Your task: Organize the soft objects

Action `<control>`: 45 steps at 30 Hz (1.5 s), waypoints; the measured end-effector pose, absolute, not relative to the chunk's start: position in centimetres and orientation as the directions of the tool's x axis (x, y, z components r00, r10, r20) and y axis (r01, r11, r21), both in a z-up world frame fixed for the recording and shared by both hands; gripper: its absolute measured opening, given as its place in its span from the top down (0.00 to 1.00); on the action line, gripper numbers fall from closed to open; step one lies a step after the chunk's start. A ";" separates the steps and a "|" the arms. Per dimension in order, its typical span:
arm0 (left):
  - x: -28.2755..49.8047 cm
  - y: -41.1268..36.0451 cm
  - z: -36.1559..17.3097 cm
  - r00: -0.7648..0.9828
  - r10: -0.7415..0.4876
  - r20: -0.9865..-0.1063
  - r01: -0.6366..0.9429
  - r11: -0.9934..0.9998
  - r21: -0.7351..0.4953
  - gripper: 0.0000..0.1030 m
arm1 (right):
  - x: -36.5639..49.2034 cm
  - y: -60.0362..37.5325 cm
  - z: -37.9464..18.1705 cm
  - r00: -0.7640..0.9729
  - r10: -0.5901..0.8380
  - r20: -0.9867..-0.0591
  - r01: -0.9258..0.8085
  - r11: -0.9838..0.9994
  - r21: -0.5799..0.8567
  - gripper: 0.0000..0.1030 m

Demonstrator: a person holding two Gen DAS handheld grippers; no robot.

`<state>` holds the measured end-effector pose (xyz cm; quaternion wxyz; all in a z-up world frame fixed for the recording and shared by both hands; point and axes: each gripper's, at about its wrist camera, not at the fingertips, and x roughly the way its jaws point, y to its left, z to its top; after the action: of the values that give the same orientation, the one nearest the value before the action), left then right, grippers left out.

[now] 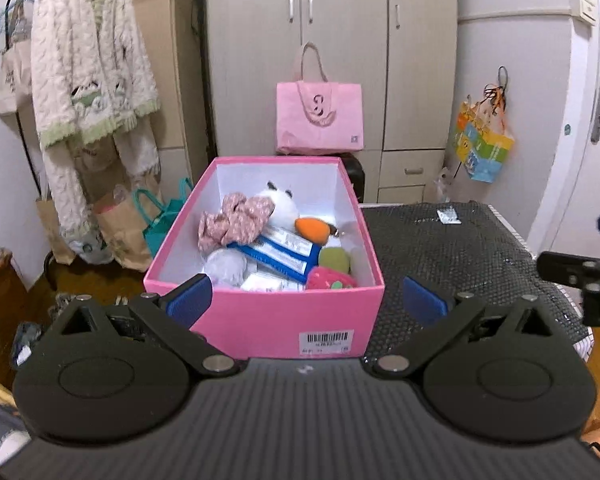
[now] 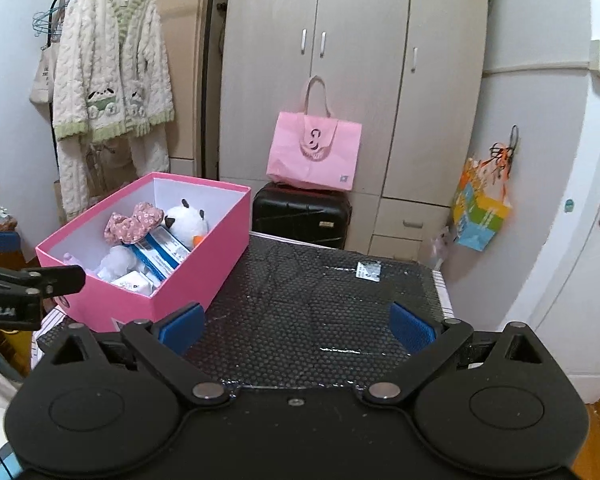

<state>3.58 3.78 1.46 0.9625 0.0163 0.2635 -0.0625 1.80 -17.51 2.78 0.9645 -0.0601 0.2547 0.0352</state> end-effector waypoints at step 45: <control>2.3 2.1 -0.9 0.879 0.084 -0.470 -0.032 0.993 0.117 0.00 | -0.5 -17.1 0.9 0.896 -0.001 -0.444 -0.026 0.998 -0.053 0.02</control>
<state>2.32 2.13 -0.90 0.9677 0.0528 0.2446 0.0301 -0.48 -17.13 0.88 0.9732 -0.0289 0.2280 0.0065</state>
